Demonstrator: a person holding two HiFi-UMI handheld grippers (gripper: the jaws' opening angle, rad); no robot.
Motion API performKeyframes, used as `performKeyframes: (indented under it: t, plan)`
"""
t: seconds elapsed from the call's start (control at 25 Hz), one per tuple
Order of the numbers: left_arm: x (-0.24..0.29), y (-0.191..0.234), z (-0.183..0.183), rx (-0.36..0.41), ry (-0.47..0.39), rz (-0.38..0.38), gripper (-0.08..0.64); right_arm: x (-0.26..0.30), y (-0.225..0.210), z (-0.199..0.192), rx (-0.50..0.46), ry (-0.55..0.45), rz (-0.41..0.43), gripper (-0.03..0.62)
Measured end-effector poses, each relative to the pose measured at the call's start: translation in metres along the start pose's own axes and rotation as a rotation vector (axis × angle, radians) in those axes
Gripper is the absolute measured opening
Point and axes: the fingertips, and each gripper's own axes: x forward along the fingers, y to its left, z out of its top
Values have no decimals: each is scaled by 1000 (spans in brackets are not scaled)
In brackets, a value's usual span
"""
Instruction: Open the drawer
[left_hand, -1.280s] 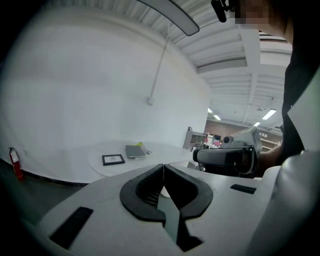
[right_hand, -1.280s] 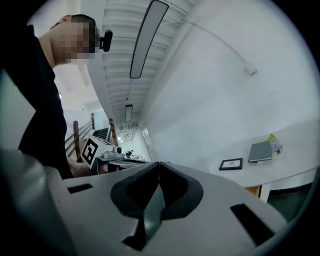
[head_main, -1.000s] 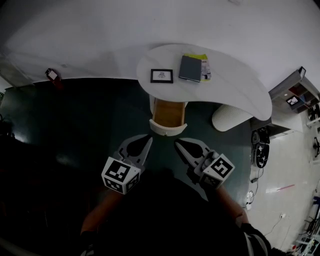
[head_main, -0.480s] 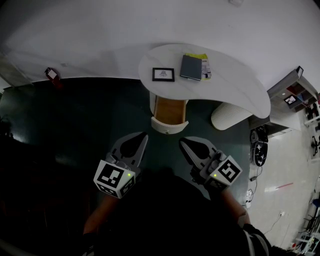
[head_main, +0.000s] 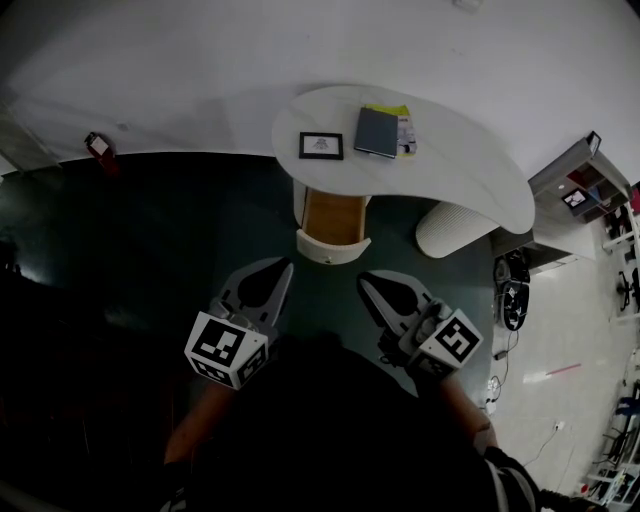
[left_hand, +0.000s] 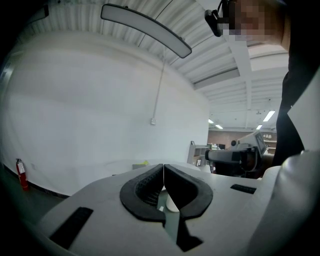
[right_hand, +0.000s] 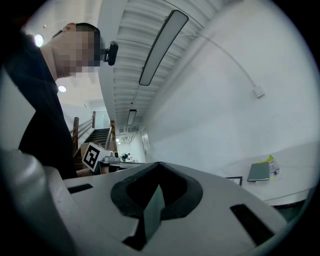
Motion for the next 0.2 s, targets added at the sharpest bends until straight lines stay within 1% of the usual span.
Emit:
performKeyframes:
  t: [0.2]
  plan:
    - [3, -8, -7, -1, 30, -14, 14, -8, 1, 0, 12, -5, -9, 15]
